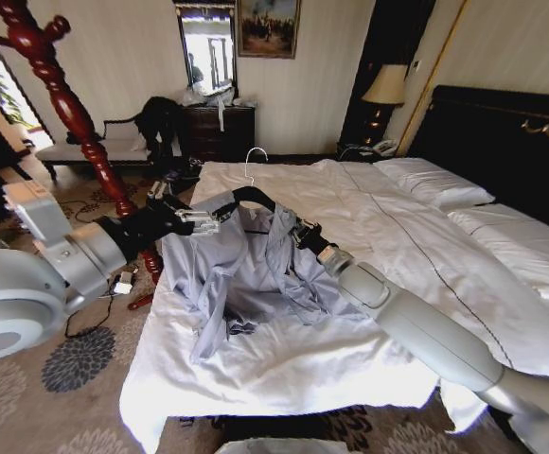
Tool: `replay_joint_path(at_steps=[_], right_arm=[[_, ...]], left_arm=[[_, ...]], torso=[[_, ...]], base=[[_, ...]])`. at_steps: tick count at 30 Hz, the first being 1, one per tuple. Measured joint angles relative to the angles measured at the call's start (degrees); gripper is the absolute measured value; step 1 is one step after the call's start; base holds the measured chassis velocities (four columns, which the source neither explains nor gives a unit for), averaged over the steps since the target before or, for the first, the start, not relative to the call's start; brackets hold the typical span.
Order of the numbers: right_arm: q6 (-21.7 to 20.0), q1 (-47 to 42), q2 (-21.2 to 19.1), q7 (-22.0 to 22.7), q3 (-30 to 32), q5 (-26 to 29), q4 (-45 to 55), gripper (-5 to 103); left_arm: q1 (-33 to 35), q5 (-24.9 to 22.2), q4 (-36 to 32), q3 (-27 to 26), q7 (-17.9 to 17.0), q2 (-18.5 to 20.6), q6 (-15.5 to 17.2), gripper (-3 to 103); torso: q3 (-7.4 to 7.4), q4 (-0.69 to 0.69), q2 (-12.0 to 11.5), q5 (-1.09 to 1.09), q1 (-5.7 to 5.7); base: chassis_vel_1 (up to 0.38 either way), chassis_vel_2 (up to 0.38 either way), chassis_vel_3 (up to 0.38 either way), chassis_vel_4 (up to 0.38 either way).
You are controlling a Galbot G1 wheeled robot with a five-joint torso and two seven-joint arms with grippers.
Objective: Pick up the clothes from the bed and hang them on the clothes hanger.
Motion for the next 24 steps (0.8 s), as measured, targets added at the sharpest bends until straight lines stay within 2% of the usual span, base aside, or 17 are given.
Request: replay_joint_path(at_steps=[3,10,11,15,19,24], right_arm=[[1.01,-0.25,-0.01,0.04,0.64,-1.42,0.7,16],[4.82,-2.32,-0.23,0.69,2.95,-6.07,0.61,16],[6.04,-2.94,-0.62,0.74,3.85,-7.7,0.58,16],[7.92,-3.6,-0.96,0.98,5.11,-10.66,0.34,16],[9.64,-4.65,-1.69,0.97,6.6,-13.35,0.16,16],[11.48,-6.84,-2.72,0.98,9.68,-16.06,0.24,16]], left_arm=[[-0.4,-1.79,3.01,-1.6,1.56,0.25,-0.06,100],[-0.01,-2.52,7.28,-1.88,4.68,0.68,0.51,100],[0.33,-2.23,8.22,-1.38,6.83,0.91,0.66,100],[0.71,-1.61,8.32,-0.8,9.84,1.69,0.47,102],[0.62,-0.95,8.45,-0.82,13.44,2.54,0.41,99],[1.23,2.05,10.68,-0.07,16.94,4.02,0.49,97]], torso=[[0.0,0.01,0.0,0.0,0.0],[0.0,0.0,0.0,0.0,0.0],[0.0,0.0,0.0,0.0,0.0],[0.0,0.0,0.0,0.0,0.0],[0.0,0.01,0.0,0.01,0.0],[0.0,0.0,0.0,0.01,0.0]], base=[[0.0,0.0,0.0,0.0],[0.0,0.0,0.0,0.0],[0.0,0.0,0.0,0.0],[0.0,0.0,0.0,0.0],[0.0,0.0,0.0,0.0],[0.0,0.0,0.0,0.0]])
